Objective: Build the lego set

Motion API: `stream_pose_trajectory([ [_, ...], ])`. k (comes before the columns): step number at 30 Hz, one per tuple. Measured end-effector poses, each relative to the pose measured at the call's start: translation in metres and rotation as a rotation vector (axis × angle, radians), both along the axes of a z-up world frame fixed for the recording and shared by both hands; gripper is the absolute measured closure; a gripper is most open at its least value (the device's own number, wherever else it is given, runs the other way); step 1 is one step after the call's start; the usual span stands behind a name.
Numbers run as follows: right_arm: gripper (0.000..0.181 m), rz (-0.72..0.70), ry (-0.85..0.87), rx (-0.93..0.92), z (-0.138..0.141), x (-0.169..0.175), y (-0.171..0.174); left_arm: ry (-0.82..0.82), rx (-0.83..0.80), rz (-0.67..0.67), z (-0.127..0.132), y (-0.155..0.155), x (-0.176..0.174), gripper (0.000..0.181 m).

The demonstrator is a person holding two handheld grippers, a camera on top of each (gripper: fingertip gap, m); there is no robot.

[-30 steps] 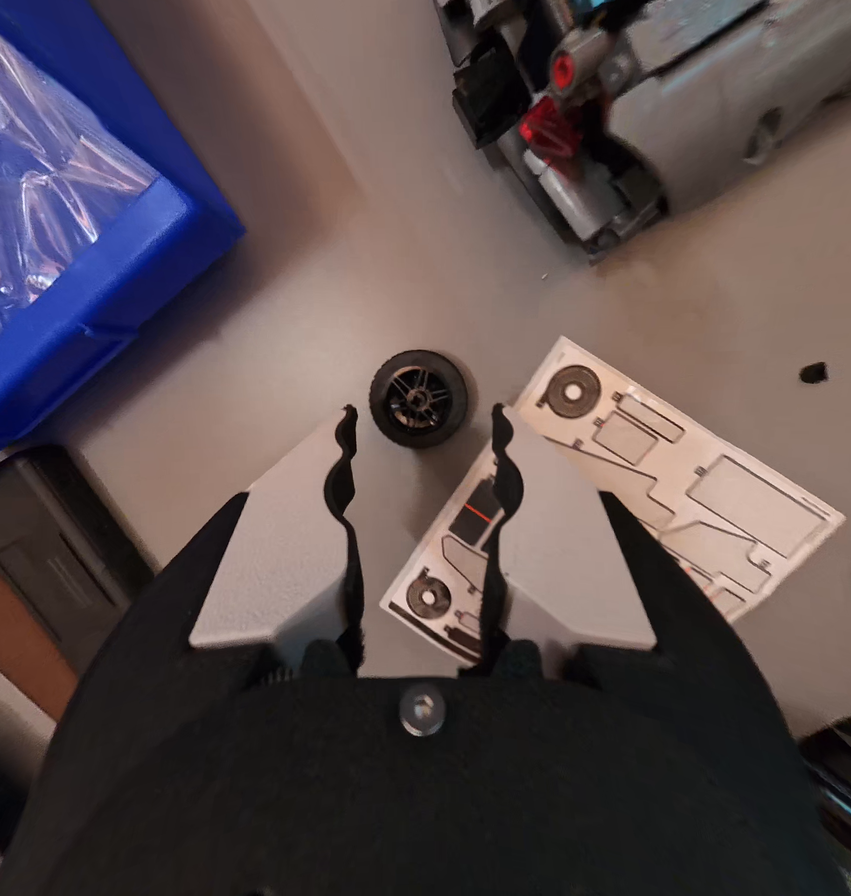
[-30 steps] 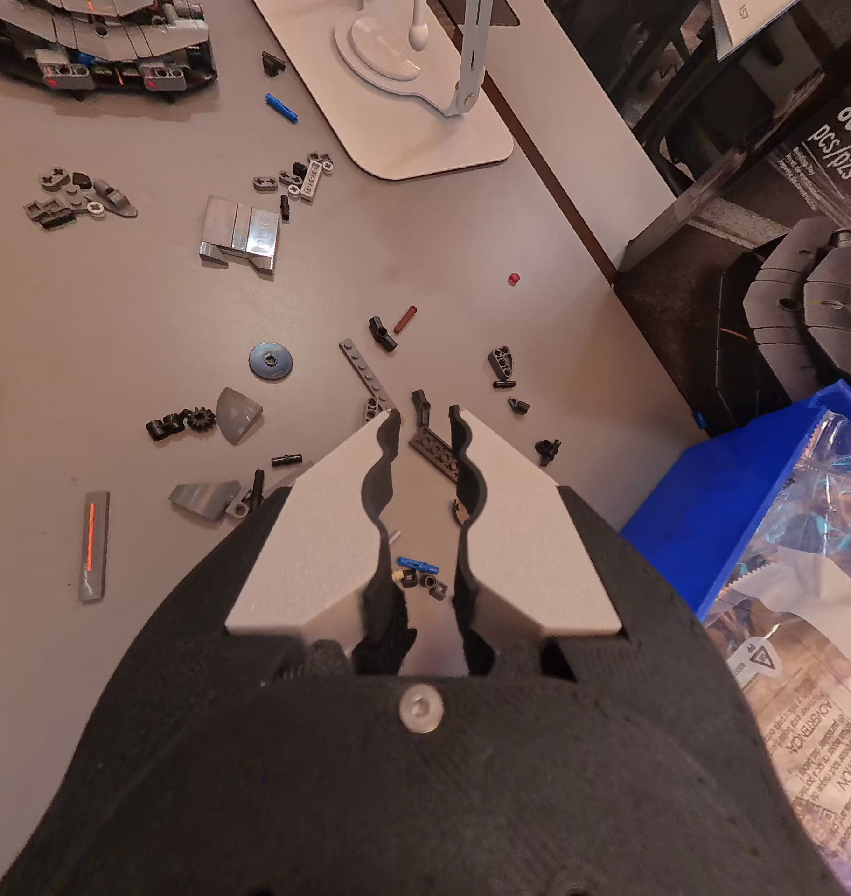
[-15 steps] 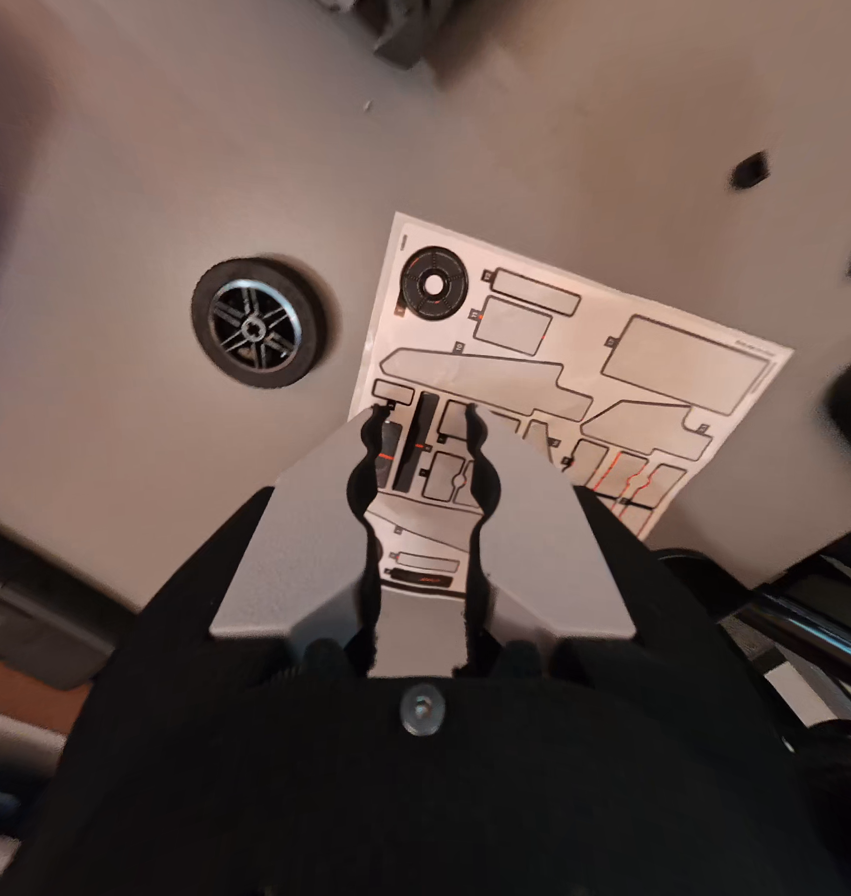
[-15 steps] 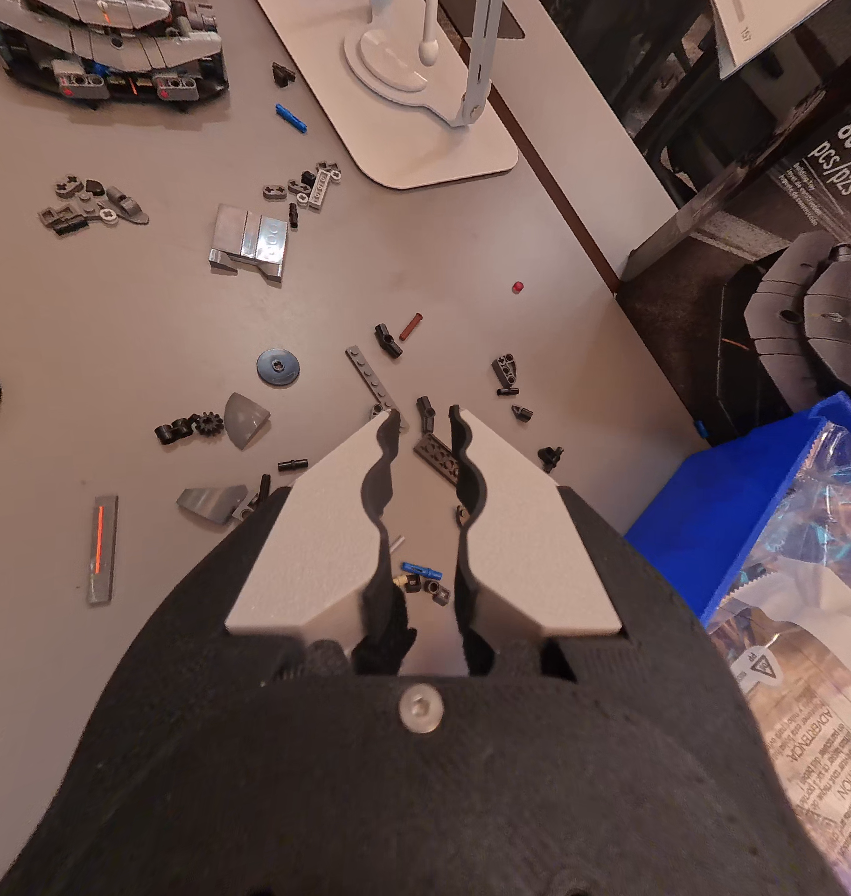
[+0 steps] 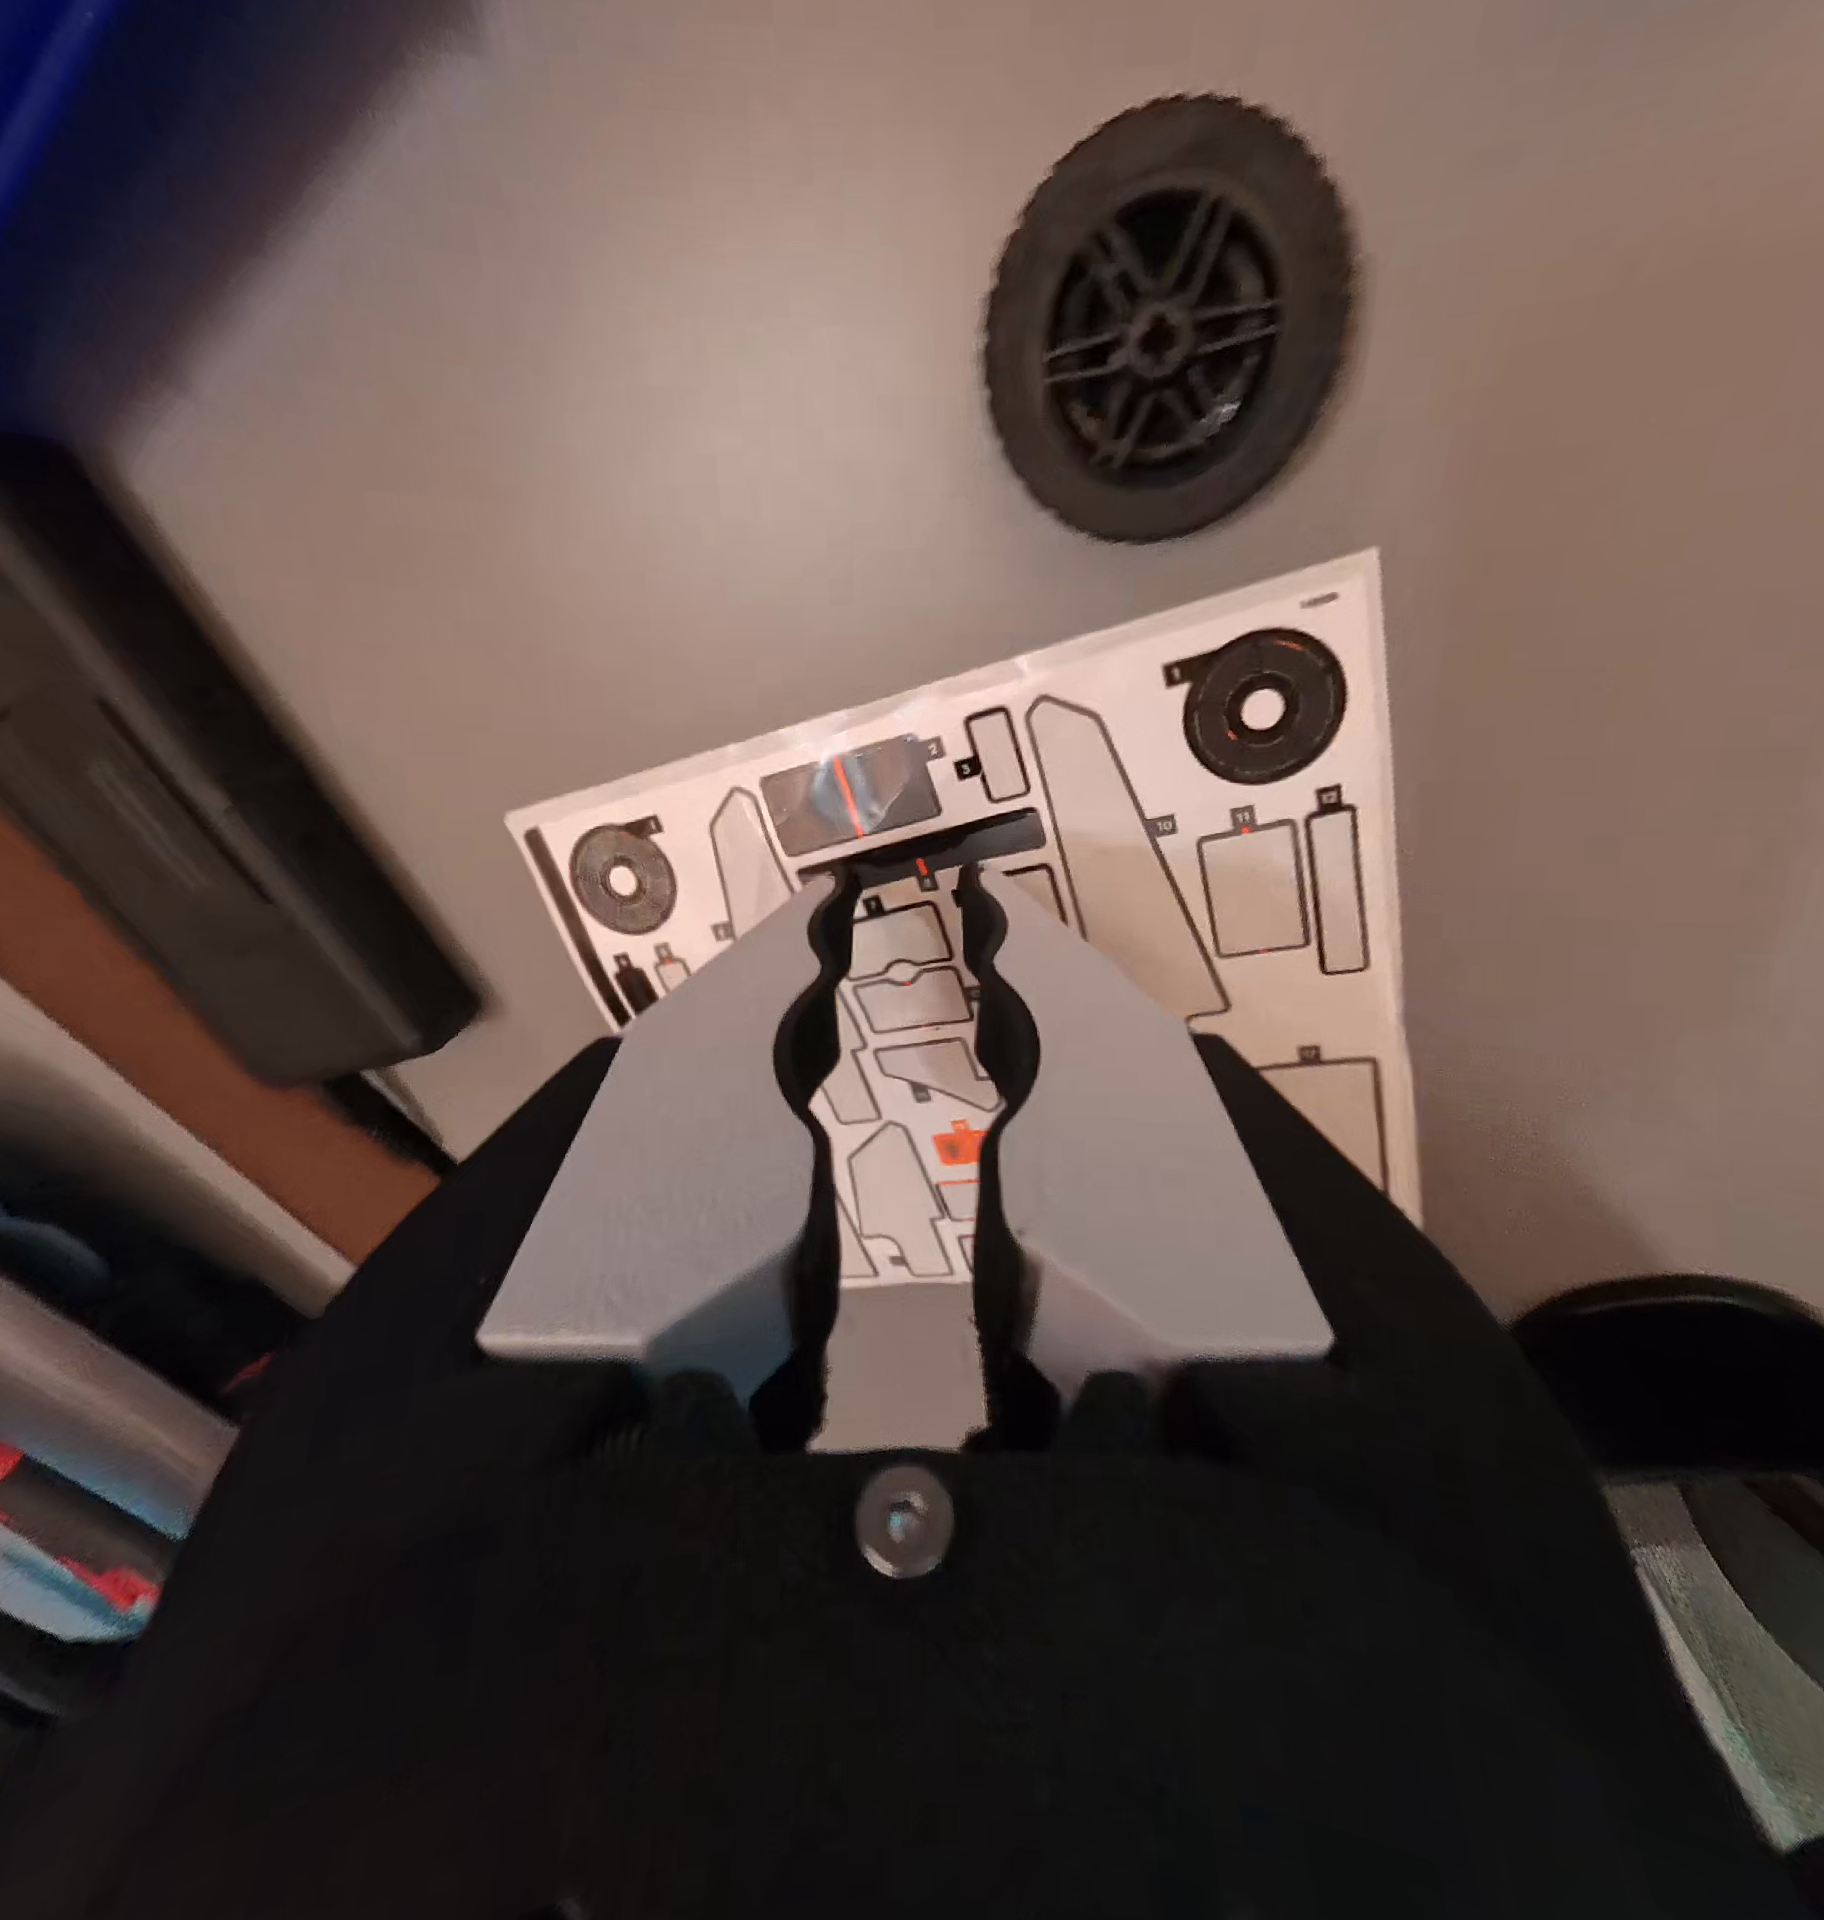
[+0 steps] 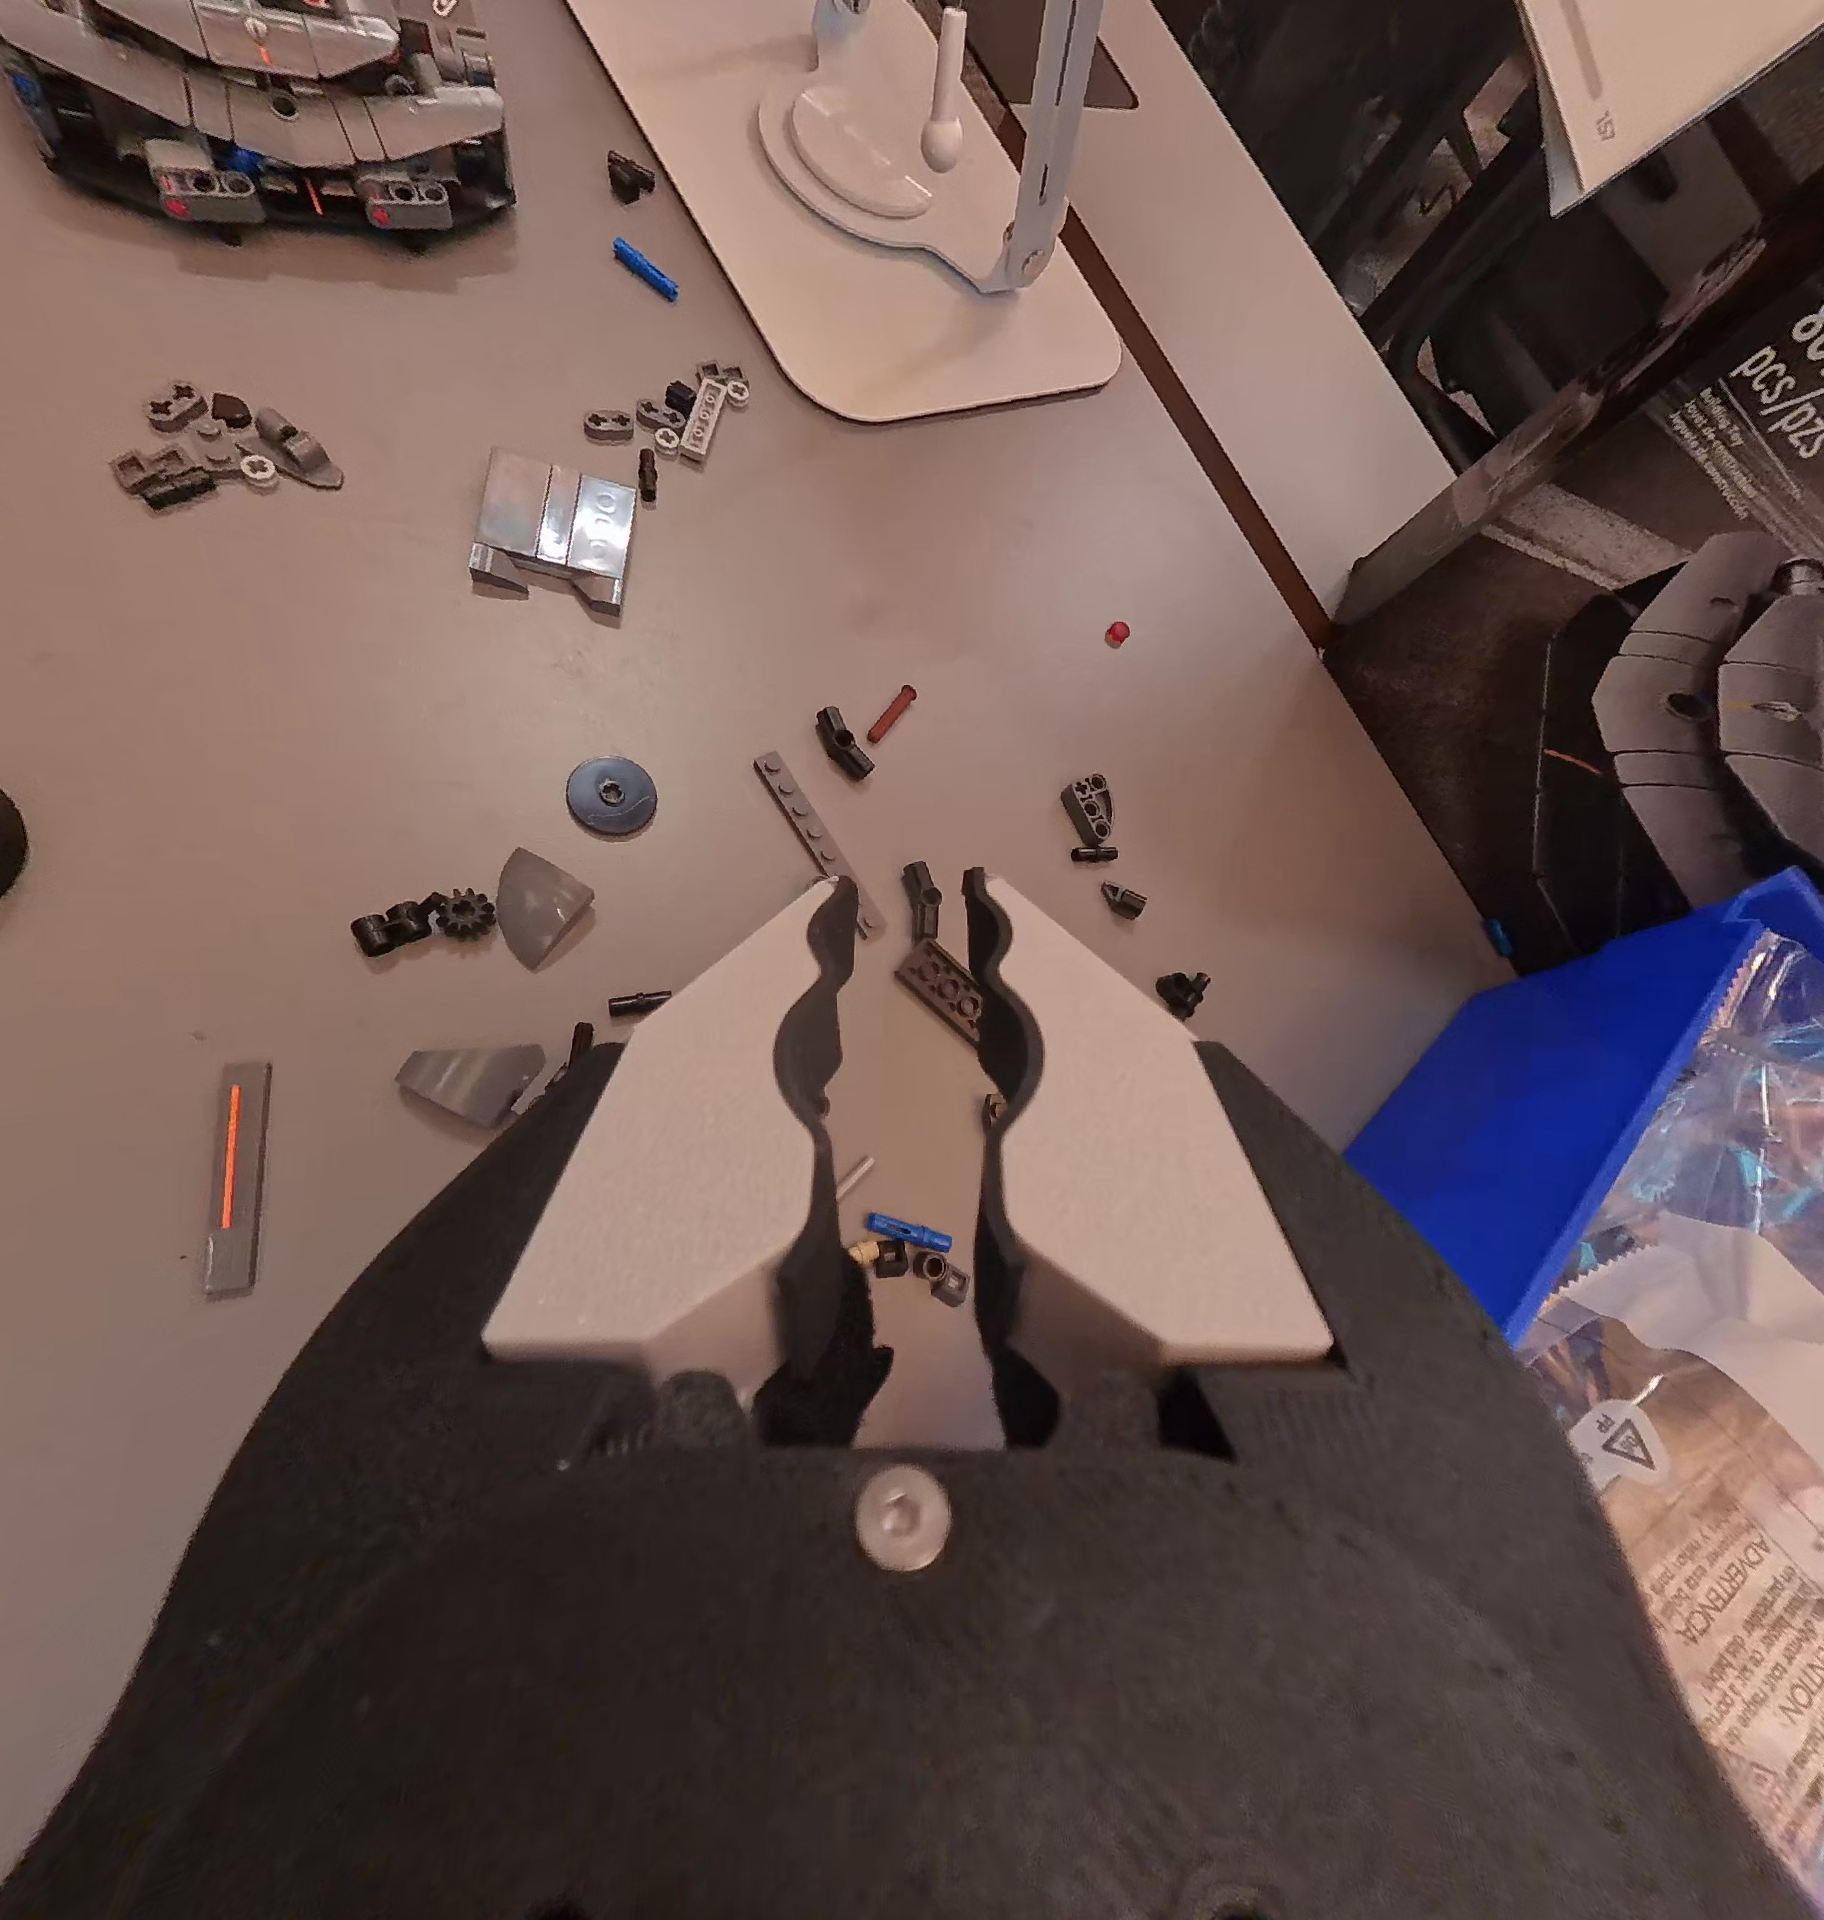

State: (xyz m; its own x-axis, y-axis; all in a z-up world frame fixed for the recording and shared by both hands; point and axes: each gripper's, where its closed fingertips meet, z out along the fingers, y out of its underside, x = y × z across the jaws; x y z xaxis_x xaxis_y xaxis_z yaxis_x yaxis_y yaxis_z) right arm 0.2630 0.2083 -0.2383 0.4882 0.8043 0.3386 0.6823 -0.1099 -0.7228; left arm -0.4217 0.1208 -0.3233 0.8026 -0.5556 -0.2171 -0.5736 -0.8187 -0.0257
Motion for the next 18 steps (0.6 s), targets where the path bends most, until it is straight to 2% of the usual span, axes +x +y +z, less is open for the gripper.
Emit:
stream_pose_trajectory([
  [3,0.162,0.002,-0.001,0.005,0.001,0.0,0.0,0.038,0.026,0.034,0.001,0.004,-0.011,0.161],
  [7,0.162,0.002,0.006,0.011,0.004,-0.001,-0.001,0.04,0.08,0.031,0.01,0.009,-0.007,0.155],
  [12,0.162,0.013,0.033,0.008,0.009,-0.008,-0.004,-0.004,0.252,-0.022,0.04,0.031,0.021,0.153],
  [15,0.161,0.034,0.052,0.004,0.011,-0.018,-0.008,-0.027,0.408,-0.074,0.066,0.048,0.043,0.155],
  [18,0.16,0.059,0.086,-0.017,0.011,-0.033,-0.014,-0.086,0.515,-0.164,0.082,0.062,0.078,0.153],
])
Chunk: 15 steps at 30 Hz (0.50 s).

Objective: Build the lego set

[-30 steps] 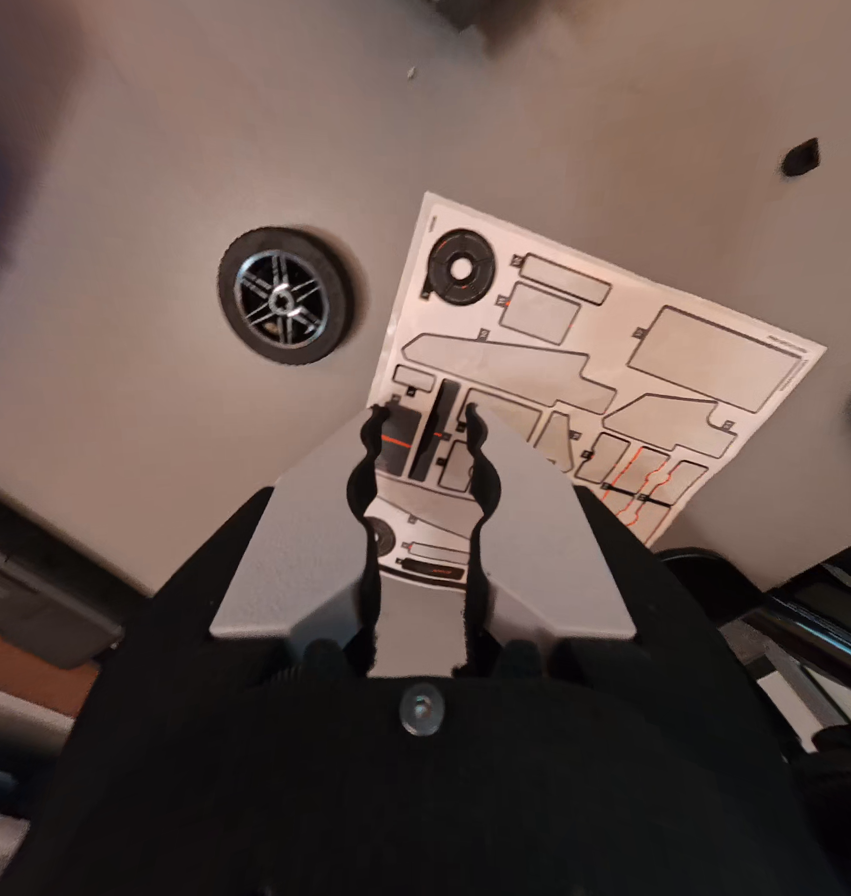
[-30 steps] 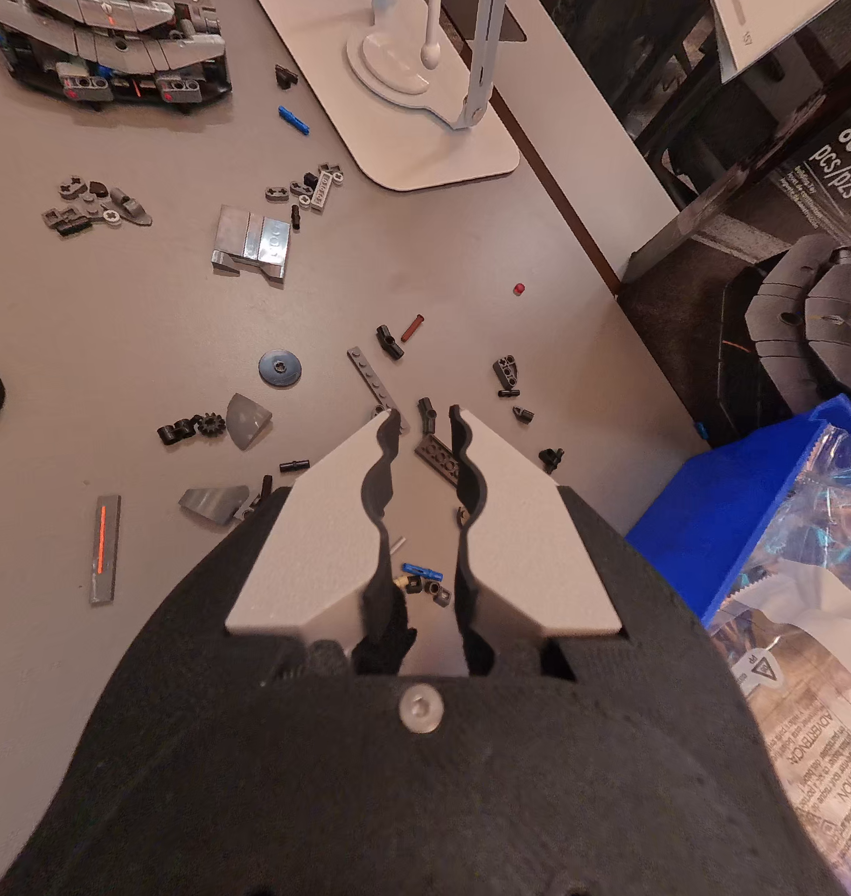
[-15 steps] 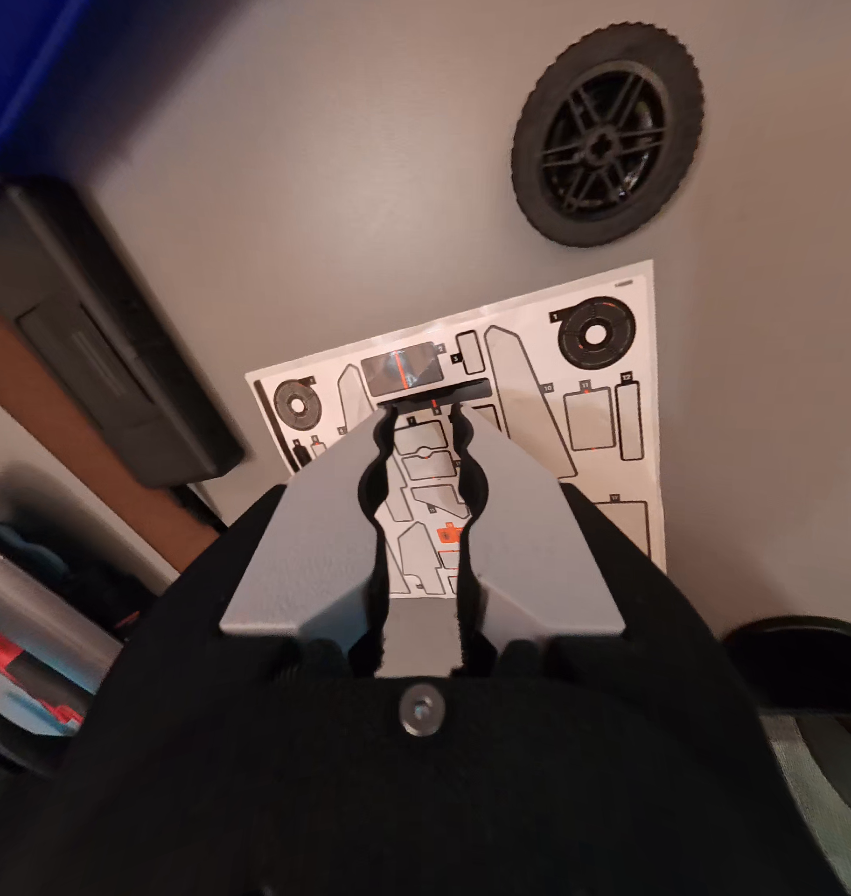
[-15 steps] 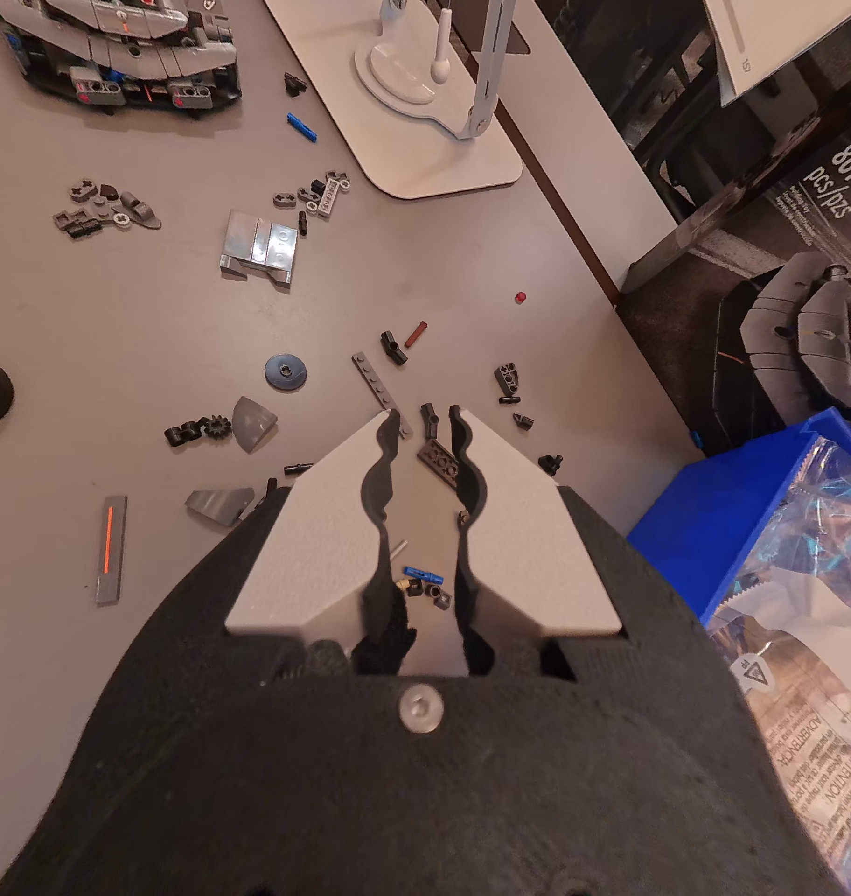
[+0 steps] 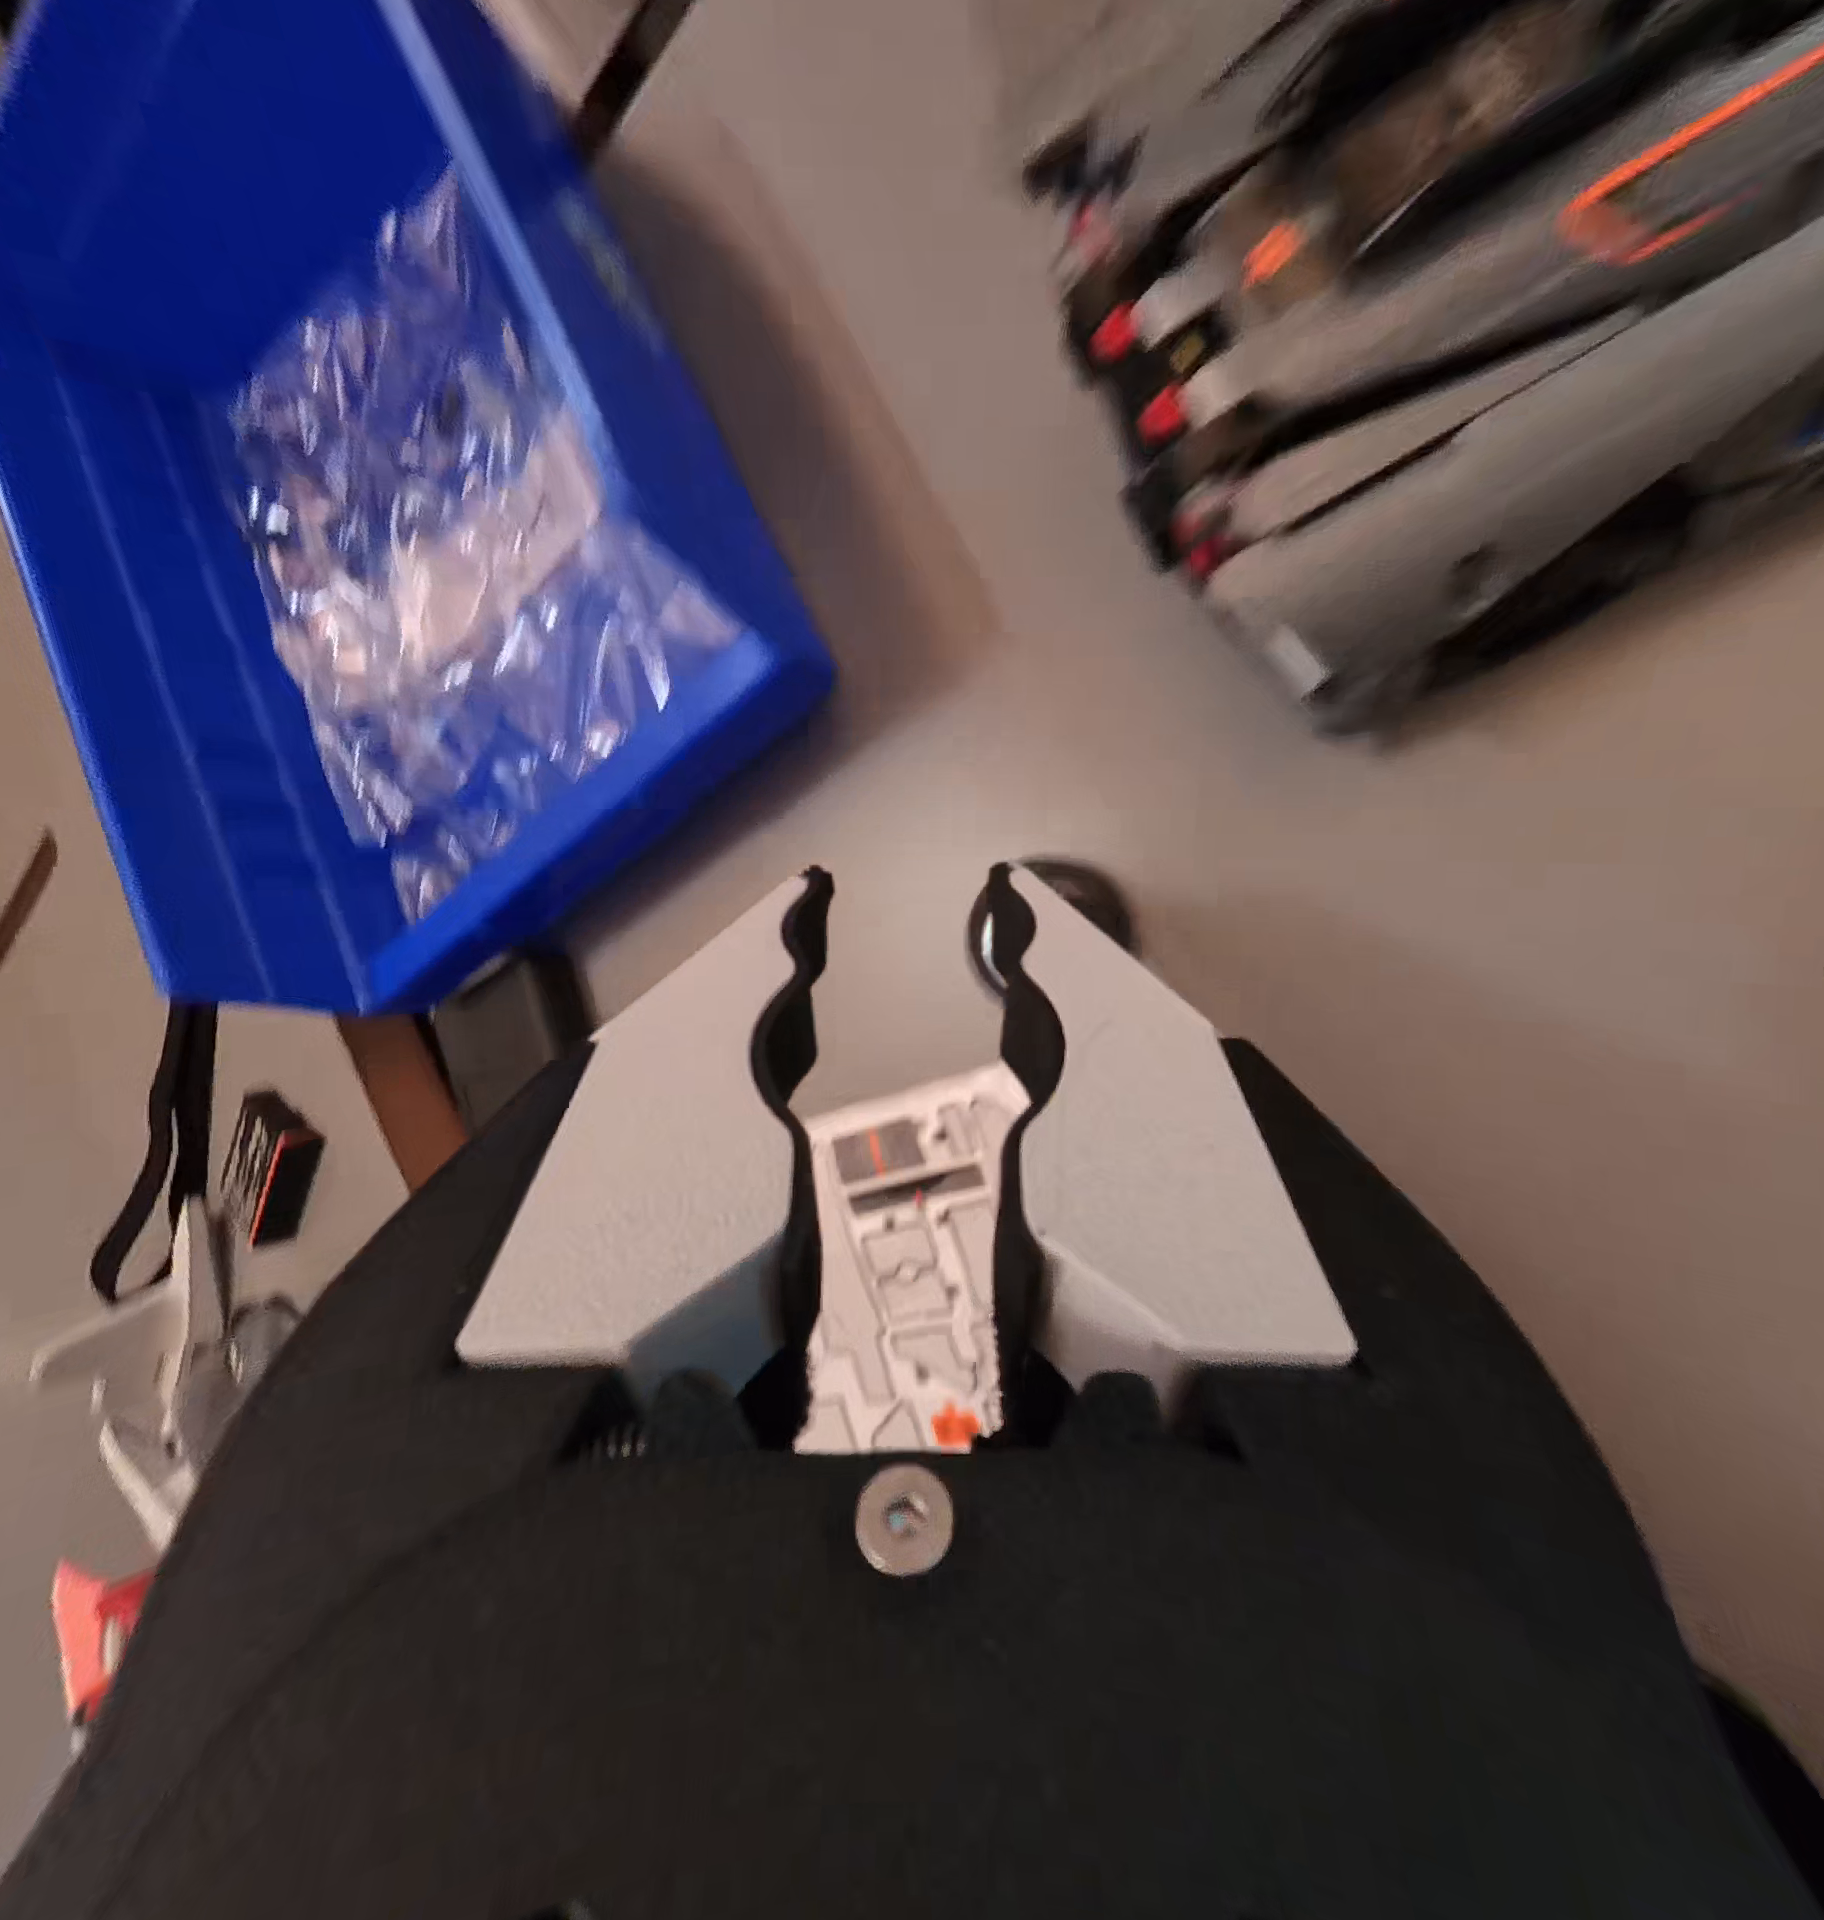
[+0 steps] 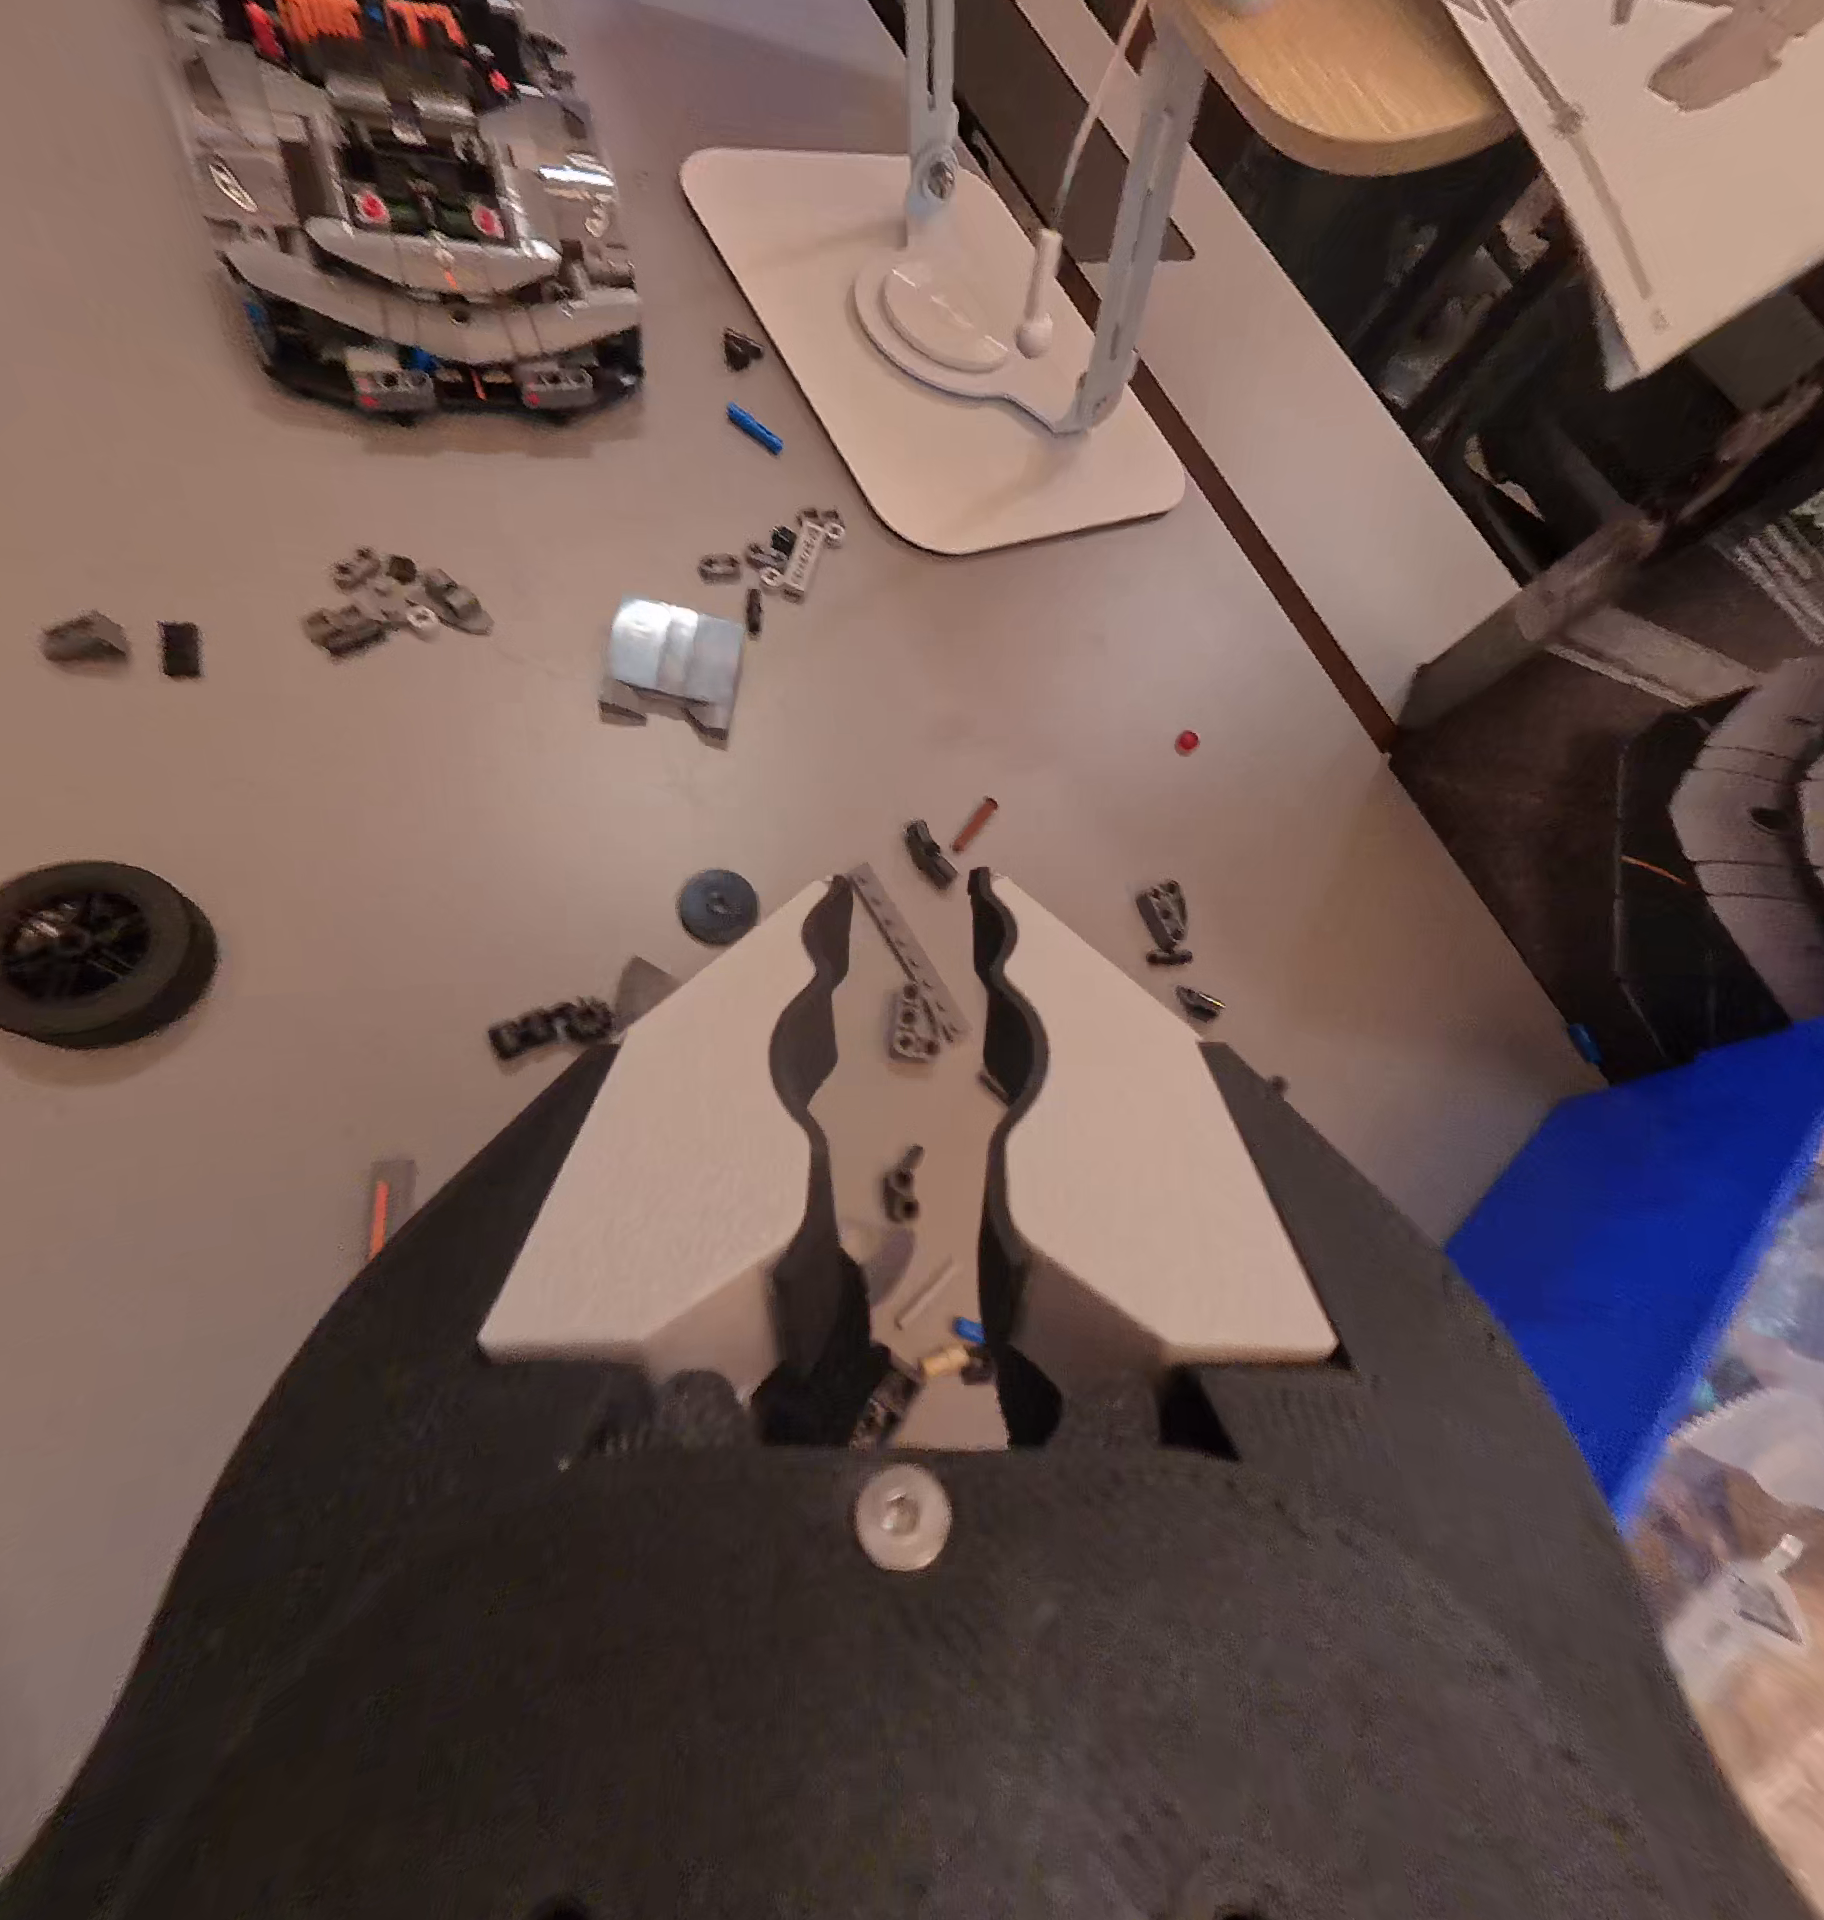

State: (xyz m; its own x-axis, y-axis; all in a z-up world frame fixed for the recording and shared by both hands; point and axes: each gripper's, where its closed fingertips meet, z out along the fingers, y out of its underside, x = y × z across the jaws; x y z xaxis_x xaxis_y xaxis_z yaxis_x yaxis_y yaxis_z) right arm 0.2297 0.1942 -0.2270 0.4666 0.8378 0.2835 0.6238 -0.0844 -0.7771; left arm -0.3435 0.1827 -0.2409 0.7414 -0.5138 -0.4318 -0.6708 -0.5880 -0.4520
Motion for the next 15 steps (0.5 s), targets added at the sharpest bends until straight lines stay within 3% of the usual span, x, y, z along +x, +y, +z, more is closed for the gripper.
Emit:
stream_pose_trajectory([
  [4,0.159,0.054,0.041,-0.041,-0.002,-0.03,-0.015,0.006,0.055,-0.156,0.004,0.008,0.055,0.151],
  [5,0.158,0.073,0.047,-0.052,-0.004,-0.039,-0.02,0.038,0.077,-0.169,0.006,0.011,0.063,0.171],
  [7,0.157,0.115,0.045,-0.076,-0.01,-0.06,-0.032,0.134,0.134,-0.197,0.01,0.018,0.077,0.172],
  [9,0.157,0.165,0.026,-0.098,-0.019,-0.081,-0.046,0.133,0.14,-0.193,0.015,0.021,0.088,0.156],
  [15,0.157,0.253,-0.032,-0.112,-0.036,-0.118,-0.074,0.109,0.064,-0.126,0.005,0.017,0.063,0.146],
])
